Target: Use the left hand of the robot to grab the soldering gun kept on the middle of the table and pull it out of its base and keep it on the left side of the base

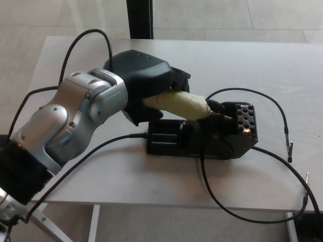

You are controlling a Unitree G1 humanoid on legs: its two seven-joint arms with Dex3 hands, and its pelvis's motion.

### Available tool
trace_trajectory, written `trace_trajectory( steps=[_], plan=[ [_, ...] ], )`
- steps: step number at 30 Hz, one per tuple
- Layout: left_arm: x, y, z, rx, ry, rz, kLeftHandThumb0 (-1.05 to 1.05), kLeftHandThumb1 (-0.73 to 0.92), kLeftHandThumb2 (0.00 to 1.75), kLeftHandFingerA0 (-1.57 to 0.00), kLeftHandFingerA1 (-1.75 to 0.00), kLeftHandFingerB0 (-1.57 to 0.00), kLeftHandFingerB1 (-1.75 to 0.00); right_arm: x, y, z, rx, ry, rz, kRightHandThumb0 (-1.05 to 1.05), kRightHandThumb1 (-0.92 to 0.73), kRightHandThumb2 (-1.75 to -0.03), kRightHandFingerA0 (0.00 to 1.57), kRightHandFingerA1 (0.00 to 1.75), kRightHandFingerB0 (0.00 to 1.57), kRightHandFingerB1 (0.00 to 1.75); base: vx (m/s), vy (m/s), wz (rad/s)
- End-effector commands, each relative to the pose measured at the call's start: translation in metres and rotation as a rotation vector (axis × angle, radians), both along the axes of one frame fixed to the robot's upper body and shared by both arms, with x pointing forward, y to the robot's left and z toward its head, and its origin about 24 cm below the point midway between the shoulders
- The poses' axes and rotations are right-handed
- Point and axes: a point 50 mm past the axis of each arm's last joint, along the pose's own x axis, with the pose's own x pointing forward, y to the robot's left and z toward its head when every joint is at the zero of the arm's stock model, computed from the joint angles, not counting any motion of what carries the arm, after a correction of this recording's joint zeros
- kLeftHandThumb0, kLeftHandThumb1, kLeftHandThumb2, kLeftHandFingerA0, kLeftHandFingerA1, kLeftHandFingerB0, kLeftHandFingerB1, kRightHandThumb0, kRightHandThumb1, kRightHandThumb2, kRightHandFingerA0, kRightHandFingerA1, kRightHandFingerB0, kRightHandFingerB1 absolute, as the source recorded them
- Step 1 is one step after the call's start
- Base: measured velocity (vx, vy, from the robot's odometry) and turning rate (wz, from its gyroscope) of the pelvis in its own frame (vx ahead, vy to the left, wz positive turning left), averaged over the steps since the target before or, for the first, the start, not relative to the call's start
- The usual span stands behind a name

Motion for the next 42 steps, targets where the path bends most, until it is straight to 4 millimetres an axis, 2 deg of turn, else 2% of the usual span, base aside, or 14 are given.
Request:
trace_trajectory(
  steps=[1,7,12,13,14,15,18,21,25,32,33,37,38,42],
  plan=[
    [-0.004,0.019,-0.011,-0.224,-0.172,-0.016,-0.28,0.72,0.8,-0.99,-1.71,-0.78,-1.05,0.002,-0.008,0.012,-0.044,-0.057,-0.046,-0.9,-0.45,-1.31,1.22,1.21,0.45,1.16,0.0,0.0,0.0],
    [-0.005,0.024,-0.011,-0.32,-0.123,-0.033,-0.1,0.55,1.19,-0.92,-1.75,-0.8,-1.57,0.001,-0.008,0.01,-0.051,-0.028,-0.042,-0.89,-0.49,-1.32,1.21,1.14,0.63,1.17,0.0,0.0,0.0],
    [-0.007,0.028,-0.012,-0.328,-0.113,-0.026,-0.07,0.52,1.2,-0.91,-1.75,-0.79,-1.58,0.001,-0.008,0.011,-0.064,-0.012,-0.024,-0.9,-0.46,-1.31,1.26,1.14,0.63,1.19,0.0,0.0,0.0],
    [-0.006,0.031,-0.011,-0.317,-0.104,-0.019,-0.14,0.51,1.14,-1.21,-1.42,-1.01,-1.29,0.001,-0.008,0.011,-0.058,-0.016,-0.029,-0.93,-0.37,-1.26,1.23,1.09,0.67,1.23,0.0,0.0,0.0],
    [-0.005,0.034,-0.01,-0.314,-0.106,-0.018,-0.16,0.51,1.14,-1.21,-1.41,-1.01,-1.28,0.001,-0.008,0.01,-0.056,-0.018,-0.028,-0.85,-0.4,-1.27,1.26,1.11,0.65,1.17,0.0,0.0,0.0],
    [-0.004,0.039,-0.006,-0.27,-0.113,-0.016,-0.13,0.56,1.1,-0.91,-1.75,-0.76,-1.57,0.001,-0.008,0.01,-0.055,-0.018,-0.028,-0.87,-0.43,-1.29,1.33,1.15,0.65,1.16,0.0,0.0,0.0],
    [-0.001,0.051,0.007,-0.202,-0.155,-0.034,-0.1,0.53,1.08,-0.96,-1.69,-0.85,-1.28,0.003,-0.009,0.013,-0.06,-0.02,-0.027,-0.84,-0.44,-1.29,1.32,1.16,0.66,1.16,0.0,0.0,0.0],
    [0.0,0.063,0.016,-0.16,-0.157,-0.023,-0.16,0.59,0.99,-0.94,-1.75,-0.72,-1.61,0.004,-0.009,0.015,-0.053,-0.03,-0.026,-0.86,-0.45,-1.31,1.33,1.15,0.67,1.16,0.0,0.0,-0.03],
    [0.001,0.083,0.03,-0.095,-0.169,0.002,-0.15,0.59,1.02,-0.92,-1.75,-0.7,-1.62,0.004,-0.009,0.015,-0.057,-0.025,-0.023,-0.84,-0.32,-1.33,1.34,1.04,0.63,1.37,0.0,0.0,0.02],
    [-0.001,0.111,0.042,-0.031,-0.2,0.016,-0.12,0.53,1.06,-0.93,-1.75,-0.75,-1.58,0.003,-0.01,0.015,-0.051,-0.027,-0.034,-0.85,-0.32,-1.3,1.34,1.03,0.66,1.37,0.0,0.0,0.09],
    [-0.001,0.113,0.042,-0.021,-0.199,0.015,-0.12,0.53,1.06,-0.93,-1.75,-0.75,-1.58,0.004,-0.01,0.015,-0.051,-0.025,-0.032,-0.84,-0.44,-1.29,1.33,1.14,0.71,1.15,0.0,0.0,0.0],
    [-0.007,0.123,0.042,0.032,-0.19,0.026,-0.11,0.57,1.03,-0.93,-1.75,-0.73,-1.59,0.003,-0.01,0.014,-0.047,-0.027,-0.037,-0.86,-0.42,-1.29,1.36,1.13,0.7,1.15,0.0,0.0,0.0],
    [-0.008,0.124,0.041,0.04,-0.183,0.034,-0.12,0.58,1.0,-0.94,-1.75,-0.73,-1.61,0.003,-0.009,0.013,-0.049,-0.023,-0.032,-0.86,-0.32,-1.31,1.32,1.03,0.68,1.35,0.0,0.0,0.0],
    [-0.013,0.131,0.033,-0.012,-0.149,0.05,-0.1,0.55,1.09,-0.95,-1.75,-0.75,-1.64,0.002,-0.009,0.012,-0.047,-0.021,-0.03,-0.85,-0.42,-1.29,1.35,1.12,0.71,1.14,0.0,0.0,0.0]
  ],
)
